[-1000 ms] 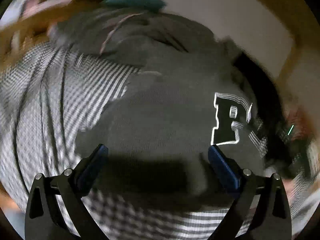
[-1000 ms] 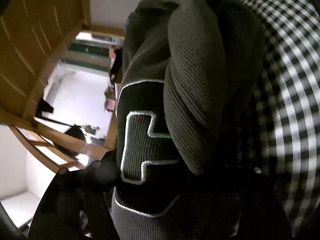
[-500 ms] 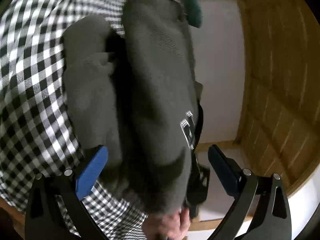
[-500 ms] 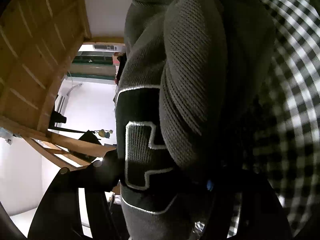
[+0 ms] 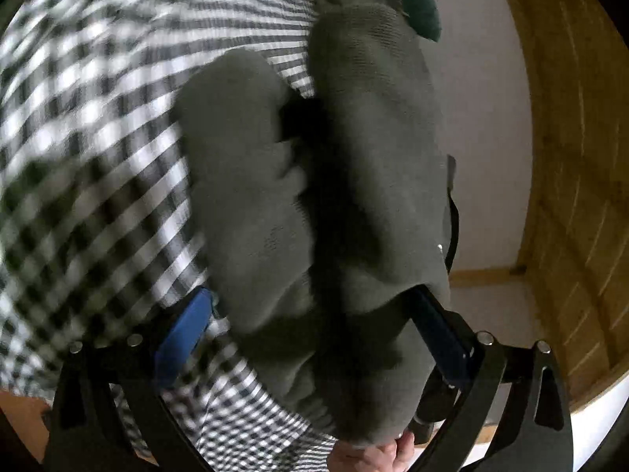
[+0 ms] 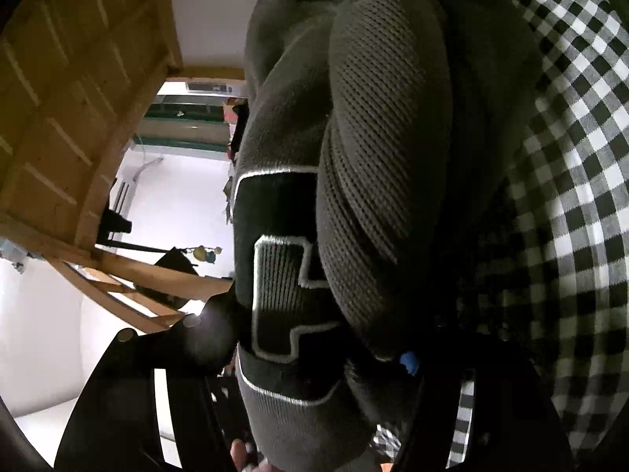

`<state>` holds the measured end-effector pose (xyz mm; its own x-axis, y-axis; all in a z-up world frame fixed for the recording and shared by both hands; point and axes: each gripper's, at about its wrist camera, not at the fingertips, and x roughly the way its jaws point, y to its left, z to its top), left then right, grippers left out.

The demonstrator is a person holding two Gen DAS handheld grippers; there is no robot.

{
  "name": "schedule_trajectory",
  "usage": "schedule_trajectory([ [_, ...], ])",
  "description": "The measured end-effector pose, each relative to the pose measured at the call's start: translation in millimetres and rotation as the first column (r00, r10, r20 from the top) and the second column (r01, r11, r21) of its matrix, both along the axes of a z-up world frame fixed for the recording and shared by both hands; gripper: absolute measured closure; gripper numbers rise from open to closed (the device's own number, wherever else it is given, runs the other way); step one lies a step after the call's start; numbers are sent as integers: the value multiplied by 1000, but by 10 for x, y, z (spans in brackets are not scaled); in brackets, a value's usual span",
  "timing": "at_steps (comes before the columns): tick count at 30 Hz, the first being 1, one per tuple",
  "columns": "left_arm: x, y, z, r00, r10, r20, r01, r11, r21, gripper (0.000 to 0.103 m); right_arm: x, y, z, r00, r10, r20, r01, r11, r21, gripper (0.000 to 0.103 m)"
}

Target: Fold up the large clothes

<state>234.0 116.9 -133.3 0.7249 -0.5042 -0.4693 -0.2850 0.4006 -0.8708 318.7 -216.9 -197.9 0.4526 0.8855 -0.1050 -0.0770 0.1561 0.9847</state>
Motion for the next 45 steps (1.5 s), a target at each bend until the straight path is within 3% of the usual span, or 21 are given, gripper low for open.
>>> schedule_trajectory([
  [6, 372, 5, 169, 993, -121, 4, 121, 993, 3, 5, -23, 6, 142, 1000, 13, 23, -13, 1000, -25, 46],
  [8, 552, -13, 99, 980, -187, -68, 188, 982, 5, 5, 27, 10, 80, 999, -2, -37, 0, 999, -45, 36],
  [10, 656, -32, -57, 967, -224, -120, 221, 975, -40, 5, 142, 70, -7, 997, 6, -77, -11, 998, -68, 15],
  [13, 673, -141, -17, 963, -243, -116, 248, 968, 33, 5, 345, 164, -10, 995, 6, -95, -9, 999, -34, 2],
  [15, 659, -182, -5, 961, -250, -115, 258, 964, 63, 7, 522, 298, 35, 992, -10, -127, -3, 995, -99, 6],
  [16, 647, -187, -1, 963, -245, -110, 254, 965, 70, 12, 566, 366, 40, 991, -13, -130, -4, 991, -131, 28],
  [19, 606, -208, 92, 963, -253, -93, 261, 960, 96, 26, 506, 405, 158, 998, -1, -61, -9, 986, -165, 41],
  [23, 328, -351, 395, 946, -320, -47, 322, 916, 238, 30, 250, 276, 241, 1000, -18, 17, 20, 994, -104, 42],
  [30, 171, -772, 657, 926, -373, 57, 341, 891, 299, 30, 119, -84, 482, 992, -64, 109, 68, 997, -32, 42],
  [33, 141, -941, 802, 928, -359, 105, 307, 891, 334, 30, 142, -122, 648, 988, -61, 144, 64, 998, -15, 42],
  [37, 61, -769, 1213, 944, -278, 178, 187, 895, 404, 30, 387, 161, 919, 985, -14, 171, 12, 1000, 16, 42],
  [40, -16, -306, 1600, 958, -159, 237, 43, 901, 431, 30, 735, 784, 1238, 973, 82, 215, -92, 995, 38, 42],
  [43, -161, 287, 1925, 954, -10, 301, -134, 880, 455, 30, 1092, 1673, 1455, 946, 199, 257, -232, 967, 103, 42],
  [45, -141, 587, 1968, 947, 75, 311, -214, 871, 442, 30, 1379, 2381, 1500, 921, 280, 271, -325, 936, 138, 42],
])
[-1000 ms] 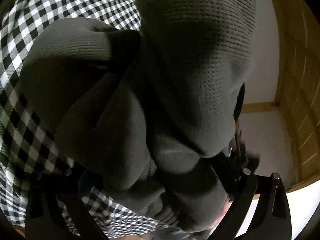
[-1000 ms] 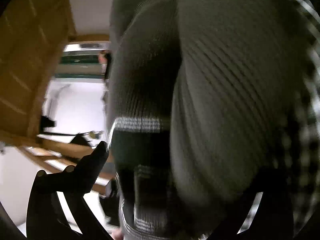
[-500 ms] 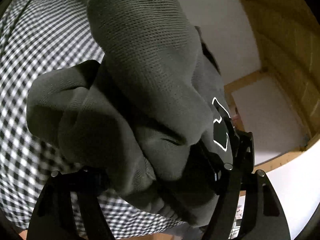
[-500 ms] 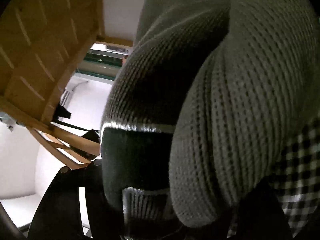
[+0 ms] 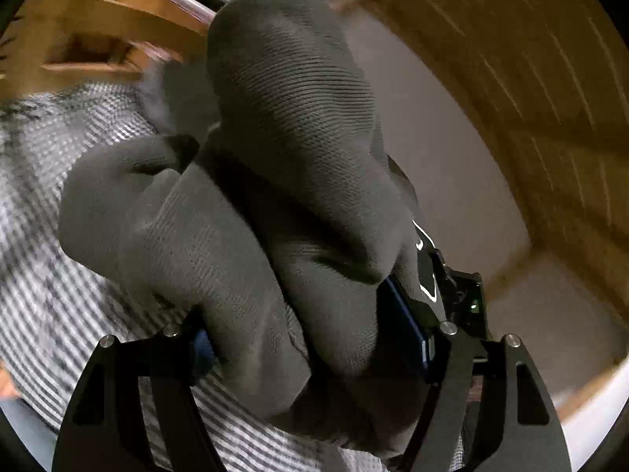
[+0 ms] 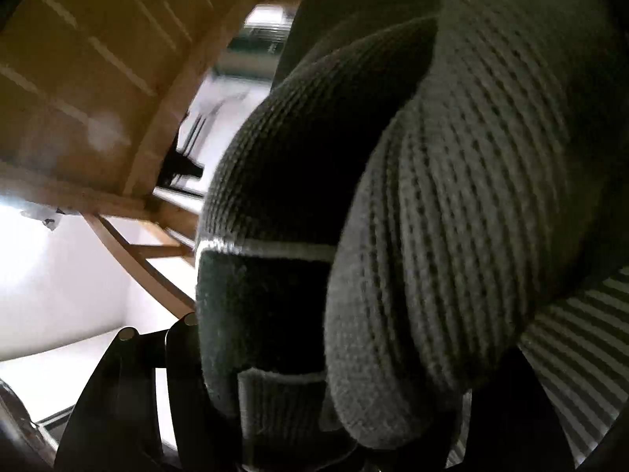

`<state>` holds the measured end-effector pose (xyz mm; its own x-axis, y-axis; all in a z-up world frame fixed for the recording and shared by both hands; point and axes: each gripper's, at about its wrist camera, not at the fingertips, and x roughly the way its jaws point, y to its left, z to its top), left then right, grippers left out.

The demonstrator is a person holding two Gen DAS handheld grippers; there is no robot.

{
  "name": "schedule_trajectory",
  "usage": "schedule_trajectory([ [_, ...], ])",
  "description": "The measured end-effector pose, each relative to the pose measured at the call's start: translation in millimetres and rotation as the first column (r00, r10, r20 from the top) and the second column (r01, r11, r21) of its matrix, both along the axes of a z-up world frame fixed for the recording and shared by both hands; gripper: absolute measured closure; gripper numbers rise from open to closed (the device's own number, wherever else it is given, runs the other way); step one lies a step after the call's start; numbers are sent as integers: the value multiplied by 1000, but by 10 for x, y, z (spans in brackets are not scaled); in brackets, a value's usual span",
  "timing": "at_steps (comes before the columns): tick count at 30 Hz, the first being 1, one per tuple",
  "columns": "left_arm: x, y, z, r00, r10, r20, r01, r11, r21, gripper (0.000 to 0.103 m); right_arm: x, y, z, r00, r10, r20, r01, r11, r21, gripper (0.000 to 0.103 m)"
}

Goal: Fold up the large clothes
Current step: 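Lay the bundled sweatshirt down on the bed and open both grippers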

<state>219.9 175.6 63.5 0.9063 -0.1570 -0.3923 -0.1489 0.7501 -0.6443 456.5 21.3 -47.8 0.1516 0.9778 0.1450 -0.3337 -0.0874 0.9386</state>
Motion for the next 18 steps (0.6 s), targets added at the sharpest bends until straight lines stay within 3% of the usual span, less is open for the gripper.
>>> schedule_trajectory([
  [2, 89, 473, -131, 996, 72, -49, -73, 997, -21, 30, 282, 642, -82, 997, 77, 3, -77, 997, -11, 42],
  [5, 270, 999, -522, 979, 134, -153, -145, 987, -65, 30, 713, 1418, -450, 983, 181, -26, -183, 974, -134, 41],
  [8, 530, 1372, -1255, 930, 203, -306, -251, 960, -126, 29, 1052, 2017, -1159, 952, 254, -172, -302, 879, -370, 34],
  [9, 506, 1454, -1526, 930, 204, -307, -273, 941, -201, 25, 1082, 2079, -1360, 950, 231, -209, -300, 858, -417, 29],
  [10, 456, 1449, -1592, 944, 212, -254, -269, 939, -215, 20, 1086, 2037, -1475, 950, 222, -218, -288, 892, -347, 28],
  [12, 509, 1306, -1524, 937, 231, -261, -267, 957, -112, 16, 1090, 1945, -1490, 955, 216, -205, -271, 916, -297, 25],
  [14, 490, 1209, -1474, 924, 267, -273, -297, 952, -77, 16, 1074, 1860, -1427, 957, 218, -193, -273, 904, -329, 18],
  [15, 433, 1138, -1439, 917, 279, -285, -308, 949, -62, 16, 1053, 1784, -1344, 960, 211, -185, -266, 895, -359, 6],
  [16, 375, 1073, -1390, 917, 271, -292, -298, 953, -49, 16, 1009, 1690, -1242, 969, 192, -155, -239, 885, -400, 3],
  [18, 192, 969, -1230, 930, 206, -304, -232, 971, -52, 15, 735, 1409, -822, 985, 165, 43, -124, 869, -479, 3],
])
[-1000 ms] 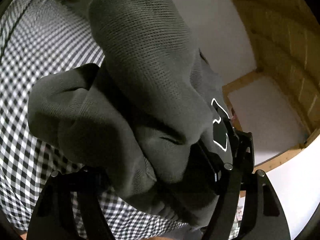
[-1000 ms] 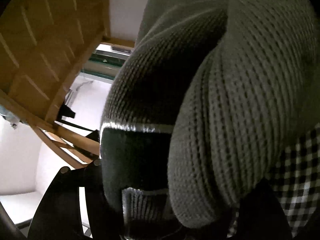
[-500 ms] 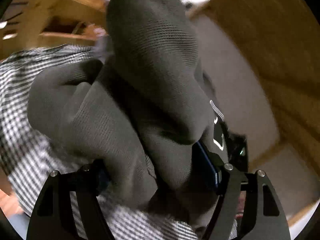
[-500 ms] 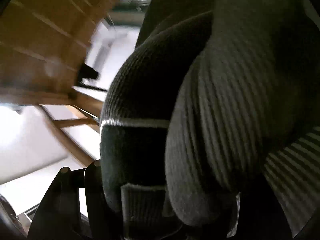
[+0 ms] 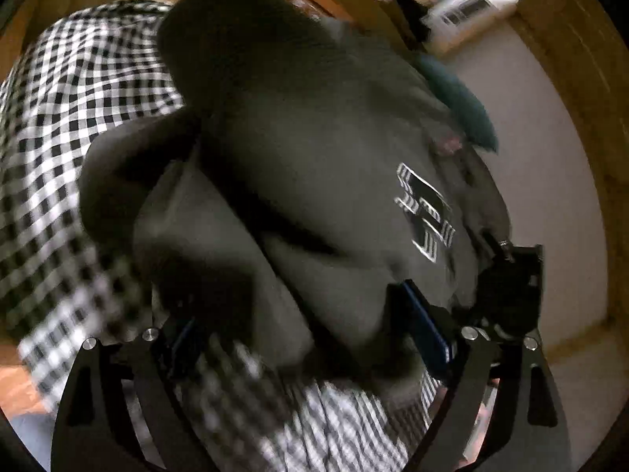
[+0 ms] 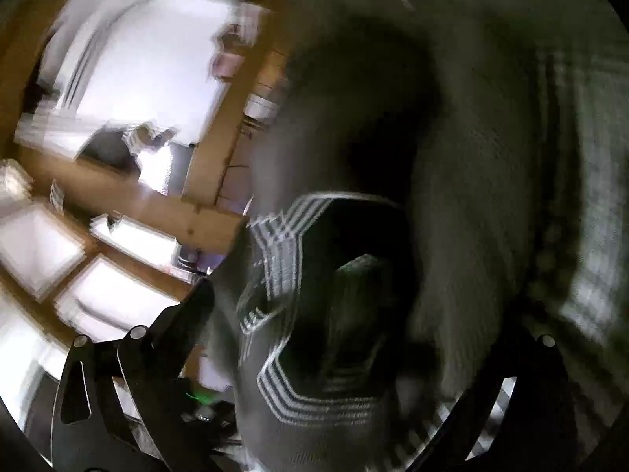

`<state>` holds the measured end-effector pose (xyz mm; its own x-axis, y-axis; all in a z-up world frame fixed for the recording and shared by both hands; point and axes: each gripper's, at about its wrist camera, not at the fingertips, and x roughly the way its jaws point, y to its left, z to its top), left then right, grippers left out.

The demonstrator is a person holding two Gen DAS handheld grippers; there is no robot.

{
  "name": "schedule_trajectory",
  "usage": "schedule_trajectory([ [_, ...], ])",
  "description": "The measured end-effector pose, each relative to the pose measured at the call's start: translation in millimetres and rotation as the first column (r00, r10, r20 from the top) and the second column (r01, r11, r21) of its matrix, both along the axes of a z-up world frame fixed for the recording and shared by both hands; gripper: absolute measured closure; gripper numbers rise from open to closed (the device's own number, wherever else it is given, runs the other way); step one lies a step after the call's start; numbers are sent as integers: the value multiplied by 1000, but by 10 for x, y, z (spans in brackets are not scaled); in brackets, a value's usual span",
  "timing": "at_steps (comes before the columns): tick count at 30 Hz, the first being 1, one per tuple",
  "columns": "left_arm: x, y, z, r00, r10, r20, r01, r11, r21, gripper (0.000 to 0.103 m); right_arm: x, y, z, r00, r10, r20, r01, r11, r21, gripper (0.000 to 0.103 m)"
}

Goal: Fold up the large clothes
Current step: 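Lay the bundled sweatshirt down on the bed and open both grippers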

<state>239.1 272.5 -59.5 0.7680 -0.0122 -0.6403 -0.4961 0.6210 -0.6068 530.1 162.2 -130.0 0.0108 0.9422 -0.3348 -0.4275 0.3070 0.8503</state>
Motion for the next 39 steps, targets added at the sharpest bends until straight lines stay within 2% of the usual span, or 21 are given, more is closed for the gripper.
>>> schedule_trajectory([
  [2, -133, -91, 88, 994, -89, 60, 92, 994, -55, 15, -283, -206, 343, 982, -23, 188, 44, 993, -108, 3],
  [3, -259, -323, 214, 988, -133, 75, 135, 990, -32, 15, -432, -258, 468, 961, -44, 273, 89, 984, -157, 3],
  [4, -361, -597, 414, 982, -170, 85, 169, 985, 21, 13, -606, -267, 524, 940, -55, 337, 121, 976, -179, 3],
  [7, -157, -760, 943, 974, -191, 118, 157, 955, 250, 6, -1088, -322, 729, 780, -54, 624, 251, 939, -233, 3],
  [9, 39, -712, 1109, 984, -131, 122, 71, 912, 405, 6, -1214, -212, 674, 744, -35, 667, 262, 934, -243, 3],
  [11, 507, -463, 1207, 999, -25, 42, -2, 837, 547, 6, -1164, -48, 464, 751, 13, 661, 263, 911, -317, 3],
  [12, 829, -298, 1089, 997, 47, -69, 5, 790, 613, 6, -1166, 44, 349, 763, 29, 646, 249, 909, -335, 3],
  [14, 1231, 52, 825, 960, 98, -264, 91, 778, 622, 6, -1140, 113, 345, 789, 6, 614, 247, 912, -327, 3],
  [15, 1377, 154, 581, 929, 128, -348, 136, 756, 640, 6, -1068, 147, 300, 819, 2, 573, 233, 913, -336, 3],
  [17, 1496, 177, 355, 913, 163, -374, 186, 650, 737, 4, -931, 250, 176, 884, 26, 468, 168, 915, -367, 3],
  [18, 1514, 236, 414, 922, 160, -352, 175, 639, 749, 4, -931, 291, 136, 879, 38, 474, 166, 909, -381, 3],
  [19, 1472, 274, 439, 933, 157, -325, 150, 649, 746, 4, -940, 298, 119, 866, 51, 497, 171, 905, -390, 3],
  [22, 1578, 337, 505, 946, 137, -294, 128, 676, 726, 4, -872, 365, 64, 888, 60, 457, 136, 914, -383, 3],
  [27, 1736, 348, 336, 939, 134, -316, 150, 669, 728, 4, -903, 291, 127, 860, 19, 509, 192, 913, -359, 3],
  [29, 1670, 311, 289, 933, 122, -338, 180, 655, 734, 6, -1003, 134, 227, 875, -26, 484, 219, 912, -348, 3],
  [31, 1437, 43, 496, 944, 104, -314, 172, 656, 735, 6, -1082, -128, 365, 901, -81, 426, 226, 926, -304, 3],
  [33, 1232, -181, 659, 946, 63, -317, 186, 698, 692, 6, -1250, -488, 578, 911, -124, 393, 225, 949, -222, 3],
  [34, 1088, -321, 741, 952, 18, -306, 199, 722, 662, 6, -1352, -633, 674, 906, -135, 400, 238, 946, -220, 3],
  [36, 790, -607, 908, 964, -36, -264, 205, 731, 651, 6, -1630, -931, 844, 889, -125, 442, 260, 930, -261, 3],
  [38, 470, -939, 1080, 969, -57, -239, 208, 706, 677, 6, -1928, -1221, 1004, 855, -133, 502, 354, 857, -375, 3],
  [39, 262, -1159, 1203, 973, -60, -222, 201, 687, 698, 6, -2042, -1296, 1061, 842, -137, 522, 372, 849, -376, 3],
])
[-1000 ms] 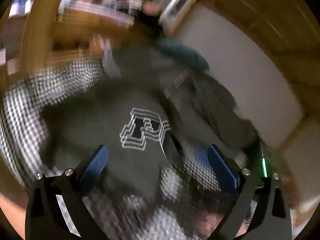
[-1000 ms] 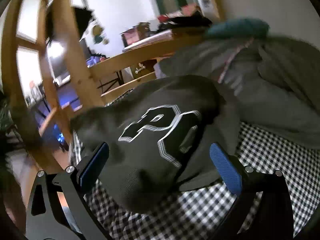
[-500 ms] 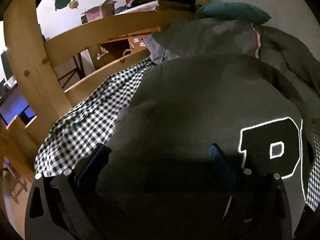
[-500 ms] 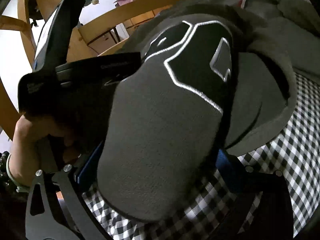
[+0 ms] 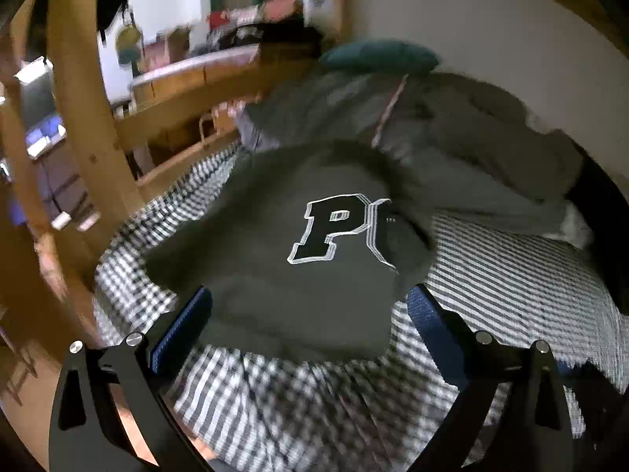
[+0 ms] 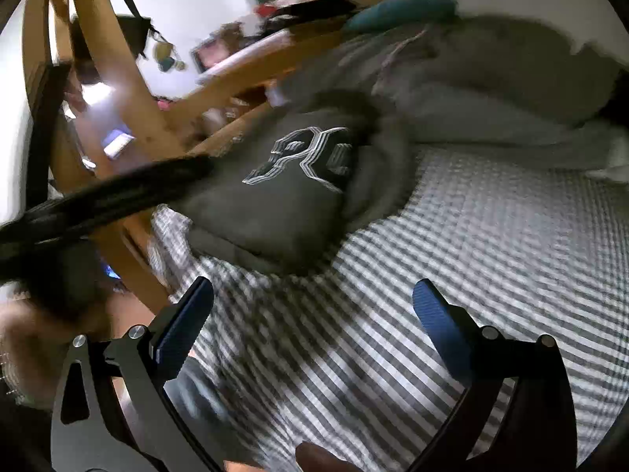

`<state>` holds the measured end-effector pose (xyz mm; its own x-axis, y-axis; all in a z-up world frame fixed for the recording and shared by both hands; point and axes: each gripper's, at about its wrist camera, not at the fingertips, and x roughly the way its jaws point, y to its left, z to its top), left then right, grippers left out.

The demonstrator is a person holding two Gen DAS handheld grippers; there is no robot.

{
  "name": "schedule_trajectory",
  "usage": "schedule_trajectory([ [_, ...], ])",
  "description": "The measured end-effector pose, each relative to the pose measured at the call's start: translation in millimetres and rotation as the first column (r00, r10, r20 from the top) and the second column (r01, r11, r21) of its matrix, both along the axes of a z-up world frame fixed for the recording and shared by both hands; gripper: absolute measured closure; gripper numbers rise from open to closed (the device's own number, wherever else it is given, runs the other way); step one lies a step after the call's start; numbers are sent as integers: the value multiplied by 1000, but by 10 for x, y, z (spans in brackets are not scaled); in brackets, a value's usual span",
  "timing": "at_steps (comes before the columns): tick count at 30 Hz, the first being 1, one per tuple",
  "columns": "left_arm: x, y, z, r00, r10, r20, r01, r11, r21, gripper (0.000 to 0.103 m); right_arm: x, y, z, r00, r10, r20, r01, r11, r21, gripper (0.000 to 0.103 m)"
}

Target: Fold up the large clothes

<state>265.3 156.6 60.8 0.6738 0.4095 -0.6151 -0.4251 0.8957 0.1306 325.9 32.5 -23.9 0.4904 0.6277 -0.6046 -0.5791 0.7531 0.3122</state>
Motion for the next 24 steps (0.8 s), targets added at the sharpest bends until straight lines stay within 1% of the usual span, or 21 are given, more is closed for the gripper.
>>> schedule_trajectory([
  [2, -229, -247, 131, 1000, -12, 8, 12, 1000, 15, 6, -288, -164, 204, 999, -13, 51, 12, 1000, 11, 3],
  [3, -396, -403, 211, 1000, -11, 8, 11, 999, 31, 6, -335, -216, 259, 998, -17, 53, 17, 1000, 6, 3],
  [5, -681, -673, 321, 999, 50, 5, -50, 994, 93, 6, -545, -335, 395, 999, -38, 36, 38, 999, -16, 3],
  [6, -794, -777, 350, 998, 65, 7, -65, 992, 111, 6, -674, -474, 407, 999, -47, 18, 48, 999, -27, 3],
  [7, -922, -866, 369, 996, 84, 5, -84, 989, 120, 6, -740, -521, 430, 999, -51, 7, 51, 998, -34, 3],
  [9, -1176, -1021, 399, 996, 86, -1, -85, 991, 99, 6, -936, -628, 456, 999, -52, -9, 51, 995, -80, 3],
  [11, -1435, -1140, 434, 998, 69, 4, -69, 996, 56, 6, -1149, -705, 437, 999, -37, -13, 36, 995, -97, 3],
  [14, -1721, -1284, 468, 998, 66, 6, -66, 996, 59, 6, -1515, -860, 370, 1000, -8, -22, 5, 992, -122, 3],
  [15, -1853, -1348, 475, 998, 55, 5, -56, 997, 46, 6, -1592, -877, 344, 1000, -4, -21, 1, 992, -130, 3],
  [16, -1954, -1400, 474, 999, 44, 0, -44, 998, 35, 6, -1667, -905, 323, 1000, -3, -22, 0, 991, -133, 3],
  [18, -2140, -1502, 458, 999, 45, -10, -45, 998, 36, 6, -1806, -986, 304, 1000, -11, -29, 7, 992, -126, 3],
  [20, -2287, -1597, 433, 999, 44, -22, -43, 998, 40, 6, -1905, -1044, 265, 997, 19, -70, -25, 996, -87, 3],
  [21, -2385, -1652, 412, 999, 35, -30, -34, 999, 31, 6, -1961, -1073, 260, 997, 27, -79, -33, 996, -78, 3],
  [24, -2545, -1732, 353, 997, 51, -54, -49, 998, 34, 6, -2133, -1130, 247, 998, 21, -53, -27, 995, -101, 3],
])
